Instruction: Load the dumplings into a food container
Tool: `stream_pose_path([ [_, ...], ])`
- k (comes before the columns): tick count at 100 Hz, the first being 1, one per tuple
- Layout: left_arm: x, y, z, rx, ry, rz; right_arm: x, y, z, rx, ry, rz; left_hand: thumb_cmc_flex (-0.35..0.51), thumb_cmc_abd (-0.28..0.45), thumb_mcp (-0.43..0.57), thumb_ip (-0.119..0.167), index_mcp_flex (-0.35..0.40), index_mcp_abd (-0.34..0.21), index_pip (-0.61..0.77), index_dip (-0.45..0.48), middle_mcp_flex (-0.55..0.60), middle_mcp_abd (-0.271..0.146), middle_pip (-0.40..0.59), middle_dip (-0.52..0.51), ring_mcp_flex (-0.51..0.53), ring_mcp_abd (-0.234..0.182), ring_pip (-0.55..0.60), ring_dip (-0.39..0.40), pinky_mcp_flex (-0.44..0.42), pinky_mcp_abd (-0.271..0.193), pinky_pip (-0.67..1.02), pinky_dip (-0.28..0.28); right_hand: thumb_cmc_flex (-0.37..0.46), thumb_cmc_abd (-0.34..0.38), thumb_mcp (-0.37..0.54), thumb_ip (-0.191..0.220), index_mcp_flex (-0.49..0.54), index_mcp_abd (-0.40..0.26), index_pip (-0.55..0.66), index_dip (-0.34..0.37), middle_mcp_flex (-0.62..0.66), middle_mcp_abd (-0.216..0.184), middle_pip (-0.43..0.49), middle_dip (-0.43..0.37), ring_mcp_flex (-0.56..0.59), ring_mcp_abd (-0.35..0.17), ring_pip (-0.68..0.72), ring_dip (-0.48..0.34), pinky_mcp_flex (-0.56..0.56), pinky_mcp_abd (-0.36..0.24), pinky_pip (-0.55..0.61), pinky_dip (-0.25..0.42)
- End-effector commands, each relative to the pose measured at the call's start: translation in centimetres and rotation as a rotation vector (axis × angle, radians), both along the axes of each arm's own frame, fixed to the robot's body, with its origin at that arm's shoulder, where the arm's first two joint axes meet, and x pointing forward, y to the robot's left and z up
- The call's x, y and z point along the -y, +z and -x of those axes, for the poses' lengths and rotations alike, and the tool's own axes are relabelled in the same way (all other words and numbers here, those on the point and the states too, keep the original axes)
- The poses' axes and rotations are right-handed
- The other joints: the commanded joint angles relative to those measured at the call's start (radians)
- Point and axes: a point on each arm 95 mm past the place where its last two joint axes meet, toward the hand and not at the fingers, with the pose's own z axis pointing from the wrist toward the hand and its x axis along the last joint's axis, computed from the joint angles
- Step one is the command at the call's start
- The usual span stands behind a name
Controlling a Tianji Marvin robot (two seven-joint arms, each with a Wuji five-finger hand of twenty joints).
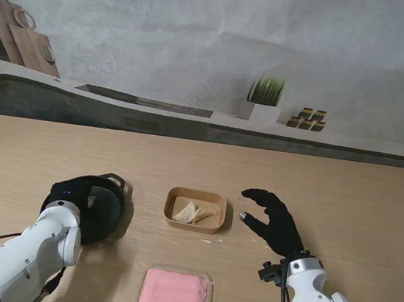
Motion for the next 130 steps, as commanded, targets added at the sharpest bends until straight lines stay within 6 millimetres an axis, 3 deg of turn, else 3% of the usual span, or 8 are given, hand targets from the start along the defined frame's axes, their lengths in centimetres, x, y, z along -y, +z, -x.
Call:
stream_pose_path([
  [1, 0.8, -0.1, 0.7, -0.007, -0.01, 0.023, -0.4, -0.1, 0.2, -0.011, 0.012, -0.009, 0.034, 0.03, 0.058, 0.014, 0.095, -0.123, 0.113, 0.029, 0.102, -0.003, 0.096, 0.031, 0.044, 0.009, -0.02, 0.025, 0.041, 0.034, 0.012, -0.019, -0.017, 0.016, 0.012, 0.037, 0.015, -0.001, 0.002, 0.007, 0.002, 0.004, 0.021, 0.007, 0.016, 0.003, 0.004, 0.008, 0.01, -0.001, 0.013, 0.017],
  [32, 0.8, 2.5, 1.8, 0.098, -0.056, 0.096, -0.4, -0.1, 0.2, -0.008, 0.015, -0.01, 0.035, -0.047, 0.128, 0.042, 0.158, -0.105, 0.093, 0.027, 0.156, 0.013, 0.074, 0.037, 0.122, 0.018, -0.077, 0.048, 0.109, 0.07, -0.022, -0.017, -0.017, 0.015, 0.012, 0.037, 0.016, -0.001, 0.001, 0.007, 0.002, 0.005, 0.021, 0.007, 0.017, 0.004, 0.004, 0.008, 0.01, -0.001, 0.012, 0.017],
  [62, 1.5, 5.5, 2.9, 0.226, -0.108, 0.194, -0.4, -0.1, 0.2, -0.004, 0.018, -0.01, 0.041, -0.055, 0.141, 0.047, 0.166, -0.091, 0.084, 0.034, 0.161, 0.021, 0.067, 0.05, 0.129, 0.028, -0.09, 0.066, 0.111, 0.08, -0.029, -0.009, -0.018, 0.015, 0.011, 0.037, 0.015, -0.001, 0.0, 0.007, 0.002, 0.004, 0.02, 0.007, 0.017, 0.002, 0.004, 0.008, 0.01, -0.002, 0.012, 0.017],
  [80, 4.1, 7.9, 3.4, 0.279, -0.204, 0.295, -0.3, -0.1, 0.2, 0.001, 0.014, -0.01, 0.041, -0.046, 0.134, 0.046, 0.165, -0.09, 0.079, 0.036, 0.161, 0.02, 0.061, 0.054, 0.127, 0.024, -0.097, 0.071, 0.11, 0.08, -0.032, -0.006, -0.017, 0.014, 0.011, 0.037, 0.016, 0.0, 0.001, 0.007, 0.004, 0.005, 0.021, 0.007, 0.018, 0.003, 0.004, 0.008, 0.011, -0.001, 0.012, 0.017],
  [96, 7.5, 8.8, 3.3, 0.278, -0.293, 0.394, -0.3, 0.0, 0.2, 0.004, 0.014, -0.009, 0.041, -0.038, 0.126, 0.044, 0.162, -0.095, 0.075, 0.039, 0.159, 0.017, 0.055, 0.057, 0.124, 0.02, -0.103, 0.076, 0.104, 0.075, -0.037, -0.003, -0.018, 0.014, 0.011, 0.037, 0.016, -0.002, 0.001, 0.007, 0.002, 0.005, 0.02, 0.007, 0.017, 0.003, 0.003, 0.008, 0.01, -0.001, 0.012, 0.017],
  [130, 13.5, 8.3, 2.1, 0.201, -0.354, 0.505, 0.1, 0.1, 0.4, 0.014, 0.007, -0.016, 0.044, -0.032, 0.114, 0.042, 0.161, -0.099, 0.073, 0.038, 0.159, 0.014, 0.046, 0.058, 0.123, 0.018, -0.113, 0.079, 0.102, 0.067, -0.046, 0.003, -0.018, 0.014, 0.012, 0.037, 0.016, -0.001, 0.001, 0.007, 0.004, 0.006, 0.021, 0.008, 0.017, 0.002, 0.004, 0.008, 0.011, -0.001, 0.012, 0.017],
])
